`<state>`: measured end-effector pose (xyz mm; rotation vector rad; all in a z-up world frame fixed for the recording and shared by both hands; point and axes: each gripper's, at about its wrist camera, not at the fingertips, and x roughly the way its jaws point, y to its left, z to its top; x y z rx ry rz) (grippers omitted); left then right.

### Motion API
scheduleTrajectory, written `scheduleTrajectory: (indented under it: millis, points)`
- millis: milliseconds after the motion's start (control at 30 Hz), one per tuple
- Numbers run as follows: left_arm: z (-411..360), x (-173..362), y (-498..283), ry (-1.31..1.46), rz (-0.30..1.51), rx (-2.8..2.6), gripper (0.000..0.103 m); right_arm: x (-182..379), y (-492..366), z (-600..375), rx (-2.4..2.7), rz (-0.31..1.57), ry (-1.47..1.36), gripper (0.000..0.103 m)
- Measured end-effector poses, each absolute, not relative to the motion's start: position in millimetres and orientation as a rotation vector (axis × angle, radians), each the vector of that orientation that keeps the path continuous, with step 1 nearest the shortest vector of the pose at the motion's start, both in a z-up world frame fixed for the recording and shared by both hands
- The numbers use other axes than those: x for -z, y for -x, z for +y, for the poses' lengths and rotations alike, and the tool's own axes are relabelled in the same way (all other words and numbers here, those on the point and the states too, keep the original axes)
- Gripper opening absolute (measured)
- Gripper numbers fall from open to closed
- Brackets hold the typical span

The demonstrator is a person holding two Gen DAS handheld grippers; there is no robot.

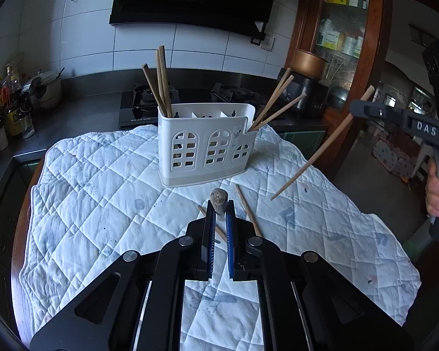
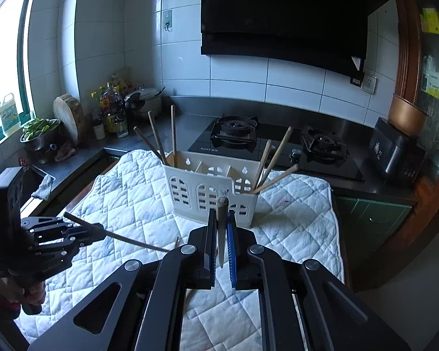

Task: Organize utensils
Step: 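Lift the chopstick with the right gripper and carry it over the caddy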

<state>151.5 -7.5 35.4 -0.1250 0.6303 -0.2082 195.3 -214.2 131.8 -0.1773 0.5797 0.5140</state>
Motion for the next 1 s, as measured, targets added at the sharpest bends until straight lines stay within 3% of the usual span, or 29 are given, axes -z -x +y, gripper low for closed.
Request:
scheduleTrajectory:
  millis: [233,467,1000]
  points:
    - [0,-50,-168,0.111,0.642,0.228,0.006,-189,-226,-201,-0.490,0.509,0.180,0.007]
    - [6,-85,-180,0.099,0.589,0.246,0.005,-210,-258,-187,-0.454,0.482,0.186,0.007]
    - [7,-194,-237,0.068,0.345,0.174,0.005,-152,-321,-171,-0.428,0.628,0.149,0.007]
